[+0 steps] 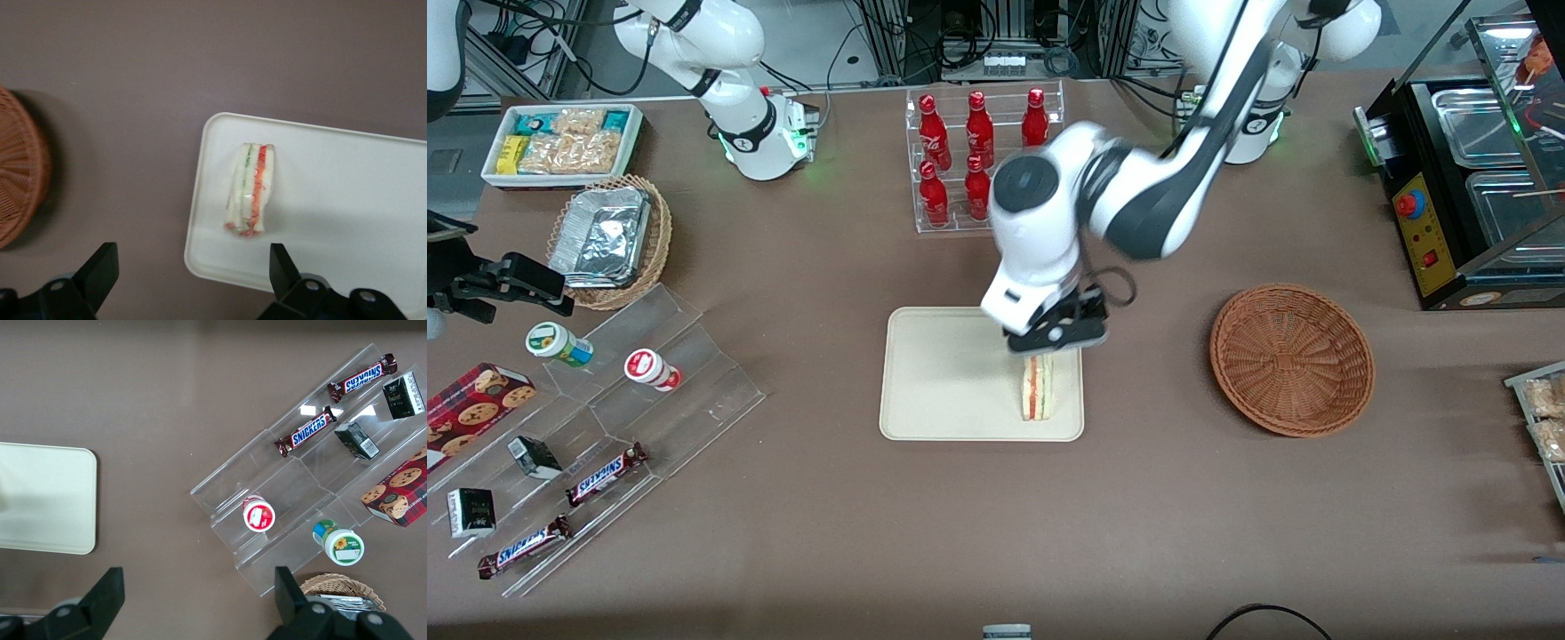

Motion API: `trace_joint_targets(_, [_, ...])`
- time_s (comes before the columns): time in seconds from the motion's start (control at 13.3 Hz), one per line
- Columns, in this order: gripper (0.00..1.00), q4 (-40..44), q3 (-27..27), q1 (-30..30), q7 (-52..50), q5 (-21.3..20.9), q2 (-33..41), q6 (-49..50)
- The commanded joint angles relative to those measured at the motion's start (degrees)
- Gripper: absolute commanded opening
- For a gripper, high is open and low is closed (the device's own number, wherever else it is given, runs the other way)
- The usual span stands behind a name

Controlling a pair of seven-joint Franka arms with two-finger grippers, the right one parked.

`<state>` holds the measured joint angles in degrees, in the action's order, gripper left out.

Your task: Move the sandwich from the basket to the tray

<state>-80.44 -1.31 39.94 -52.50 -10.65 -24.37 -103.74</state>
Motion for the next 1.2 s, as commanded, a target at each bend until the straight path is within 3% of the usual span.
trace_joint_targets(0.0, [1.00,-2.88,0.08,-3.27,0.03,0.01,9.31,6.08])
trace_joint_targets(0.15, [1.00,-5.15,0.17,-7.04,5.09,0.37,16.33,7.67])
trace_joint_targets(0.38, [1.00,-6.83,0.17,-16.70,20.28,6.42,24.52,13.98])
trace_joint_targets(0.67, [1.00,-8.67,0.25,-26.29,33.14,8.01,28.58,17.70])
trace_joint_targets(0.9, [1.00,-15.41,1.21,-34.64,40.96,12.04,32.78,16.05])
trace_joint_targets(1.12, [1.00,-20.28,1.66,-36.07,41.78,13.03,34.21,12.25])
